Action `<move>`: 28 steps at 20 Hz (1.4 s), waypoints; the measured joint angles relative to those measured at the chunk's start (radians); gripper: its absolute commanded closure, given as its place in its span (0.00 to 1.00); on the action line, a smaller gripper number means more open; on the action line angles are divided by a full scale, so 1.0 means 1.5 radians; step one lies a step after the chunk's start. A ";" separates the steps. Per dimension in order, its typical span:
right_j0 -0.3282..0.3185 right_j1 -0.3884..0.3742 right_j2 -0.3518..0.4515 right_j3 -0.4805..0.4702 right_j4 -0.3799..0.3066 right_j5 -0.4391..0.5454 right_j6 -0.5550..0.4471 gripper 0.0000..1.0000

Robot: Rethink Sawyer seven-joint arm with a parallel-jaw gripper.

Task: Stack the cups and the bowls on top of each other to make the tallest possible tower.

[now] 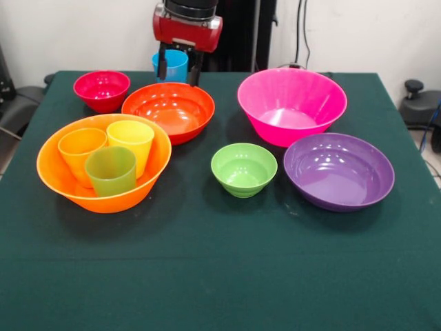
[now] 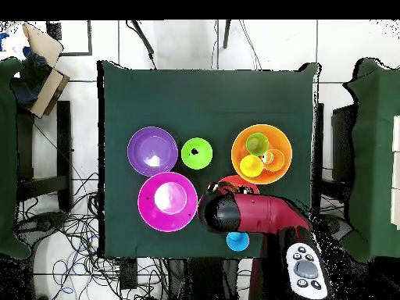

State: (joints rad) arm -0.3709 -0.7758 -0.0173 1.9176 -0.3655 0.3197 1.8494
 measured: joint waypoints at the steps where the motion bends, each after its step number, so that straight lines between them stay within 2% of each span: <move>1: -0.002 -0.001 0.001 0.001 0.002 0.000 0.000 0.00; 4: -0.007 -0.005 0.001 0.006 0.011 0.000 0.000 0.00; 7: 0.008 -0.007 -0.013 0.008 0.029 0.000 0.005 0.00; 13: 0.078 -0.007 -0.038 0.016 0.100 0.000 0.053 0.00; 14: 0.101 -0.007 -0.038 0.020 0.127 0.000 0.077 0.00; 21: 0.152 -0.007 -0.038 0.024 0.190 0.002 0.135 0.00; 28: 0.212 0.007 -0.040 0.017 0.252 0.038 0.171 0.00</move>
State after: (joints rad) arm -0.0526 -0.7652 -0.0766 1.9434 0.0129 0.3771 2.1063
